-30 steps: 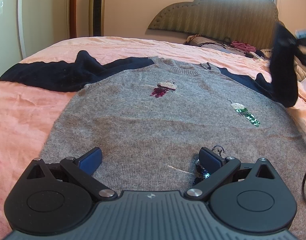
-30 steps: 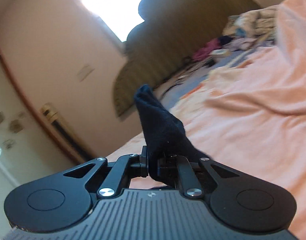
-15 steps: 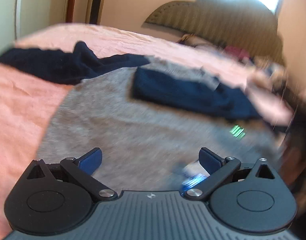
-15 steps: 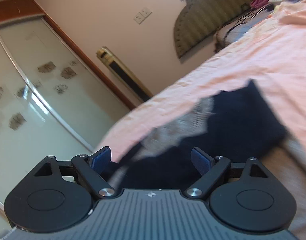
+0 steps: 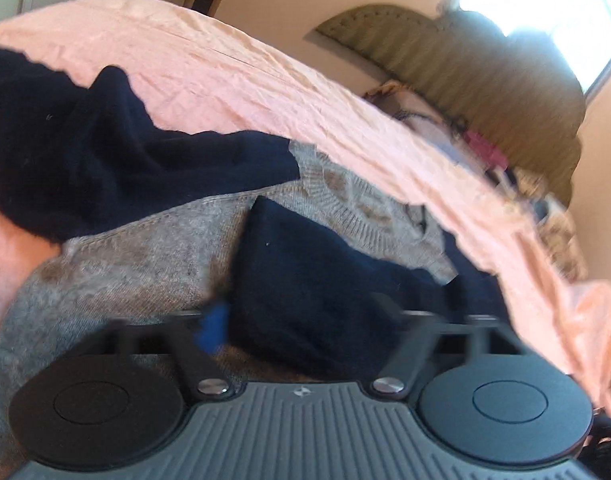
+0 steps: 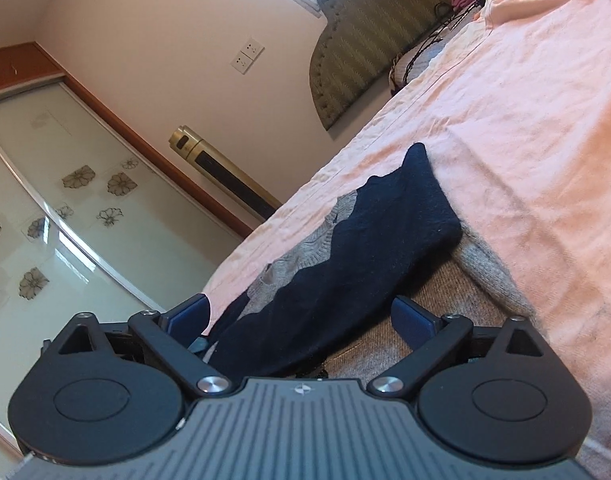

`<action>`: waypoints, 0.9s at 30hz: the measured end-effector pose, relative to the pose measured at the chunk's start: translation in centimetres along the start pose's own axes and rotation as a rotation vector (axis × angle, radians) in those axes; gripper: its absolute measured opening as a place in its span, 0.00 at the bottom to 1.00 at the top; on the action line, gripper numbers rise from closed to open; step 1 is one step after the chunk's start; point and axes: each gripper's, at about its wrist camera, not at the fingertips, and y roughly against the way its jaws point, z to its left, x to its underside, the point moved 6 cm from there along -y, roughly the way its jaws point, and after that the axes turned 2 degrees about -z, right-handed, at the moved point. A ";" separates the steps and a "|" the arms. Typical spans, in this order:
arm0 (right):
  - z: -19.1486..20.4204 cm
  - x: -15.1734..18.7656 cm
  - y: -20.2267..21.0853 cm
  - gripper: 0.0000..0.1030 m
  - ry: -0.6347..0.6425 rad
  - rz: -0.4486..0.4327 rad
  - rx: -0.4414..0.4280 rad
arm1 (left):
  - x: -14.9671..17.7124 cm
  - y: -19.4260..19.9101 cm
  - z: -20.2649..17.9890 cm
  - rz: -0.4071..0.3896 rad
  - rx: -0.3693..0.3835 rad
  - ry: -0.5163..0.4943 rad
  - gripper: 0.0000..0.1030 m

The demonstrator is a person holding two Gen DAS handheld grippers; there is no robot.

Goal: Fold small clothes
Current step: 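Grasp a navy sleeve with the right tool and lay it across the sweater body, then grasp the other navy sleeve with the left tool and fold it across the body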

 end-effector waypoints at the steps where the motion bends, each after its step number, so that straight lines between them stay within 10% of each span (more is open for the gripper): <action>1: 0.0 0.0 0.0 0.95 -0.001 0.000 -0.004 | -0.1 -0.4 -0.4 0.004 -0.048 -0.035 0.12; 8: 0.2 -0.1 0.1 0.97 -0.007 -0.001 -0.019 | -2.6 3.6 -1.8 -0.164 -0.140 -0.198 0.06; 12: 0.1 0.0 -0.1 0.98 -0.003 0.003 -0.019 | -0.9 1.4 -0.4 0.014 -0.189 -0.341 0.11; 18: 1.6 -1.4 0.8 0.98 0.034 -0.015 -0.001 | 0.2 5.8 0.2 -0.211 -0.185 -0.373 0.33; 21: 3.6 -4.7 0.2 1.00 0.068 -0.066 -0.039 | 0.0 6.2 -1.0 -0.292 -0.104 -0.404 0.81; 27: 3.2 -6.5 -12.2 1.00 0.205 0.199 0.124 | 0.9 0.0 -0.8 -0.086 -0.078 -0.336 0.83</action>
